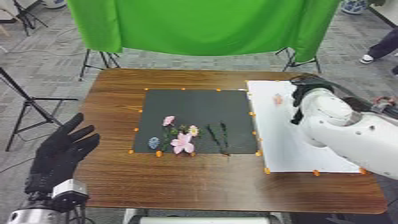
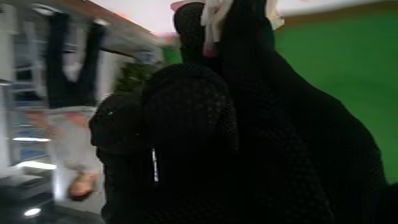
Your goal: Arrange flowers
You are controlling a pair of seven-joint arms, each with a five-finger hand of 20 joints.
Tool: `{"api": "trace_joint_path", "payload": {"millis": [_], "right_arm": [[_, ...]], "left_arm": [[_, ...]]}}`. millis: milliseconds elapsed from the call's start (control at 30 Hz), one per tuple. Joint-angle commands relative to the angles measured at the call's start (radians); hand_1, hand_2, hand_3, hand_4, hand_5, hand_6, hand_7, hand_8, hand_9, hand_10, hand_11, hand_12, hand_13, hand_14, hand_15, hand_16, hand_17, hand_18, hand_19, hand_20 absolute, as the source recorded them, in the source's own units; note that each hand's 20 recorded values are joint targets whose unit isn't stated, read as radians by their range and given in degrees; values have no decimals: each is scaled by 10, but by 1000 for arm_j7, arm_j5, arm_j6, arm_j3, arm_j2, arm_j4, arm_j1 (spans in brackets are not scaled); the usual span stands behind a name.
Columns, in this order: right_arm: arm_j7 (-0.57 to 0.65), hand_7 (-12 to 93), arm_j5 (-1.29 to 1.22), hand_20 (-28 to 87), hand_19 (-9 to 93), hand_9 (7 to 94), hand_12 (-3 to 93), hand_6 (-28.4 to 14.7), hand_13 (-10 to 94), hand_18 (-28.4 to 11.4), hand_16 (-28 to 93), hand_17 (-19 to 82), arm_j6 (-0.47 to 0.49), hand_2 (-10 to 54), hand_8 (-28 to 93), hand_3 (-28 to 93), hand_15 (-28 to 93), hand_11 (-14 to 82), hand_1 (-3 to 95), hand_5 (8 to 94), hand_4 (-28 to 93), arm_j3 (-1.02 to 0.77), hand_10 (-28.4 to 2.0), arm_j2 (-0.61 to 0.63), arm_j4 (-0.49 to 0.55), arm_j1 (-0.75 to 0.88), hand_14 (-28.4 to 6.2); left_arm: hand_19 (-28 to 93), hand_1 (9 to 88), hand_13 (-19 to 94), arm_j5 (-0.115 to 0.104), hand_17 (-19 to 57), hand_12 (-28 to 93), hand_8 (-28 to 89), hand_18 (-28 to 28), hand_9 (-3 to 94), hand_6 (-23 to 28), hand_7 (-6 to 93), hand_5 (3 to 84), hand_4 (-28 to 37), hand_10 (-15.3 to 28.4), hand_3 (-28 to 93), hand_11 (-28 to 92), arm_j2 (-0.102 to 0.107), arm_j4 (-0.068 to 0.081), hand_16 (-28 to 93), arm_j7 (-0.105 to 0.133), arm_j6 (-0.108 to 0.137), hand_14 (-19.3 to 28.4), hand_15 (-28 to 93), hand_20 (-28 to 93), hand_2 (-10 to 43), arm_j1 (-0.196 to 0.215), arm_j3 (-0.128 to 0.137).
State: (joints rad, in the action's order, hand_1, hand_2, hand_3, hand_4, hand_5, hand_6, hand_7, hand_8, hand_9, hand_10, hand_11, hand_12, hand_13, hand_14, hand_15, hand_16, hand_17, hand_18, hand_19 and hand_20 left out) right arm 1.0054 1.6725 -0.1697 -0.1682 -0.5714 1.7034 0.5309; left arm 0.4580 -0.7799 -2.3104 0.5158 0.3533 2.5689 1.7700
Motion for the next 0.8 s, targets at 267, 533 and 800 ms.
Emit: {"api": "trace_joint_path", "payload": {"millis": [267, 533, 800], "right_arm": [[-142, 280, 45, 354, 932, 905, 333, -1, 847, -150, 161, 556, 138, -95, 43, 754, 686, 86, 607, 772, -283, -23, -75, -339, 53, -15, -10], [-127, 281, 46, 355, 932, 904, 336, 0, 845, -151, 163, 556, 158, -95, 43, 754, 688, 87, 606, 770, -283, 14, -75, -397, 30, 22, -11], [-100, 283, 45, 357, 932, 904, 336, 1, 843, -152, 163, 553, 152, -95, 41, 755, 689, 88, 605, 767, -283, 35, -76, -400, 11, 29, -12]], "left_arm": [[559, 302, 219, 22, -65, 117, -70, 284, 325, 97, 87, 364, -191, 204, 639, 275, -38, -14, -122, -35, 3, 280, 576, -4, 65, 7, 15], [559, 302, 220, 44, -64, 117, -70, 284, 325, 97, 87, 364, -191, 204, 640, 275, -65, -13, -122, -68, -13, 280, 575, -4, 65, 0, 26], [559, 303, 220, 52, -64, 117, -70, 284, 325, 97, 86, 364, -192, 204, 638, 276, -74, -9, -122, -81, -19, 280, 576, -5, 65, -13, 25]]}}
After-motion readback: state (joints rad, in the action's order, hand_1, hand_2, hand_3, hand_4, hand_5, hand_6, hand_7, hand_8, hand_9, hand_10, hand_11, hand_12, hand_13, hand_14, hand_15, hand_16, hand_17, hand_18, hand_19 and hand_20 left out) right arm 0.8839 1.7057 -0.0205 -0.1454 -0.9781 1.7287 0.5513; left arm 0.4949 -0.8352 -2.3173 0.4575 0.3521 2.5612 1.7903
